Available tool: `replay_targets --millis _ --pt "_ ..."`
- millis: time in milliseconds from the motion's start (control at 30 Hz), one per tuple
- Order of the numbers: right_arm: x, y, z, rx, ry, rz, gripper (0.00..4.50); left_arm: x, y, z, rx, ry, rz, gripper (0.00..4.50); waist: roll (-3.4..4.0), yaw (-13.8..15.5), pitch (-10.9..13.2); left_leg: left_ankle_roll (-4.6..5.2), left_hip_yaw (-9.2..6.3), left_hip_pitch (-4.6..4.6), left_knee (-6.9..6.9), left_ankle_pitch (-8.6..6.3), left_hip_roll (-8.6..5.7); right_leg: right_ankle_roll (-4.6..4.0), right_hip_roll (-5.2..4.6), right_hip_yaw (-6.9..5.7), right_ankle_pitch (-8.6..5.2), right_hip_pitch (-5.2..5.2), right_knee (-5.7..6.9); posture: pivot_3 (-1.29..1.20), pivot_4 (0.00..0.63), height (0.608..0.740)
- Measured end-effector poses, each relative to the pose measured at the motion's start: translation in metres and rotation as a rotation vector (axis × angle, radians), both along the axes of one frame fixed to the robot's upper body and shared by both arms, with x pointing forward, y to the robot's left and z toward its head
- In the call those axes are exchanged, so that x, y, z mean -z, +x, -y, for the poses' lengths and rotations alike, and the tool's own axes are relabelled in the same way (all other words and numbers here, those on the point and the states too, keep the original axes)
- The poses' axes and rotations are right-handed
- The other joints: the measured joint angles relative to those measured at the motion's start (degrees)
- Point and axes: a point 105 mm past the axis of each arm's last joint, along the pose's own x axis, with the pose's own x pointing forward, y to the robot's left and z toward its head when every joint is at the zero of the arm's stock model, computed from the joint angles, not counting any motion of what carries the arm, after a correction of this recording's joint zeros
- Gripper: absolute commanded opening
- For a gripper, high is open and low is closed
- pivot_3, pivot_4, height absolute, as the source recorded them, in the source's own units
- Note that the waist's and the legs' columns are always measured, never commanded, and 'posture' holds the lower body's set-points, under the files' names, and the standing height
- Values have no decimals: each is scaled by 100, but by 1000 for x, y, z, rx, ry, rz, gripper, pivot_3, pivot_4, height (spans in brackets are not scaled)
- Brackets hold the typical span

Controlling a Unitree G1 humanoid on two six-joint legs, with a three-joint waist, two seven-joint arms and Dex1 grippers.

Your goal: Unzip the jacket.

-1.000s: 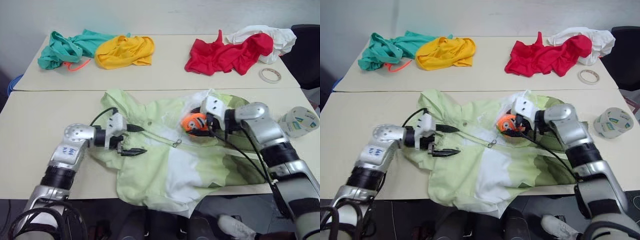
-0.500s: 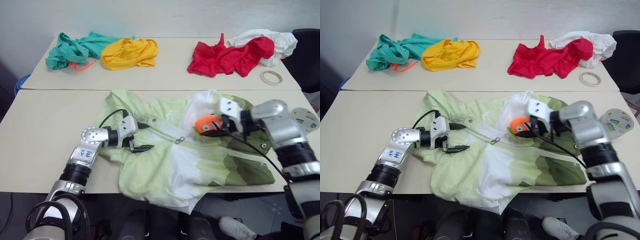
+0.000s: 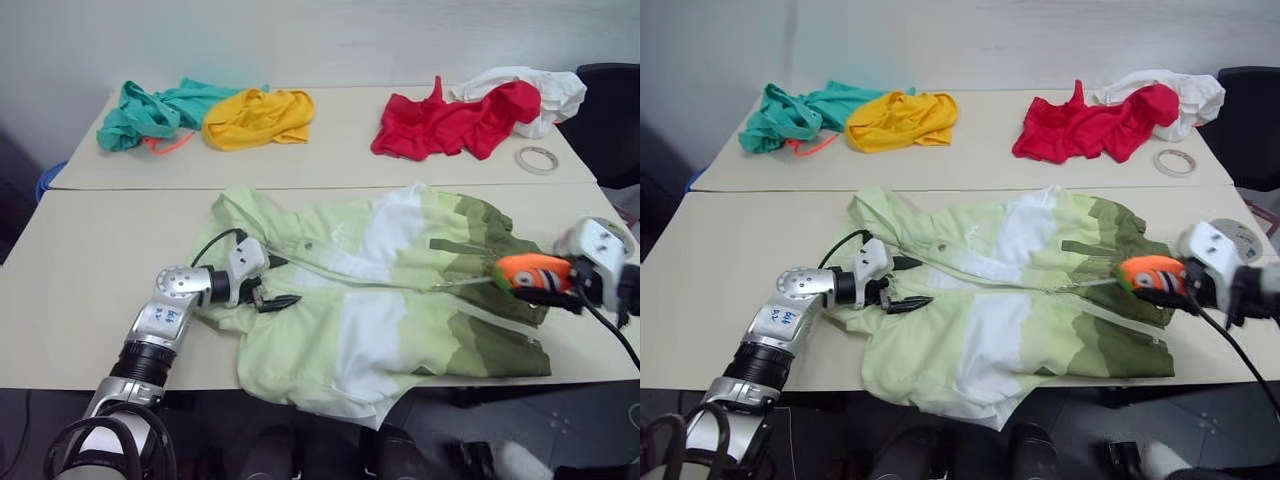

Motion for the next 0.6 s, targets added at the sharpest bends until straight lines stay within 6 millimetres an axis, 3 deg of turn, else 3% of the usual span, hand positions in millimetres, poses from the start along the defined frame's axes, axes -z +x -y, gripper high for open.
replay_targets --millis 133,300,433,600 --pt "-9 -22 53 189 -46 21 2558 6 -2 -5 -17 6 -22 4500 11 -39 -24 -1 18 82 -52 -28 6 -1 -27 25 -1 59 -51 0 150 740" --pt "-15 -39 116 464 -122 115 2558 11 -2 -7 -37 9 -34 4500 48 -75 -59 -10 35 103 -64 -41 11 -7 -25 75 -5 65 -59 0 150 740" --pt "-24 -36 133 566 -121 214 2558 15 -2 -11 -49 7 -31 4500 83 -135 -80 -34 50 118 -64 -55 10 -7 -30 99 -5 70 -53 0 150 740" --pt "-61 -15 129 586 -105 365 2558 14 2 -12 -52 2 8 4500 105 -141 -93 -38 54 123 -64 -55 16 -8 -28 103 -6 70 -46 0 150 740"
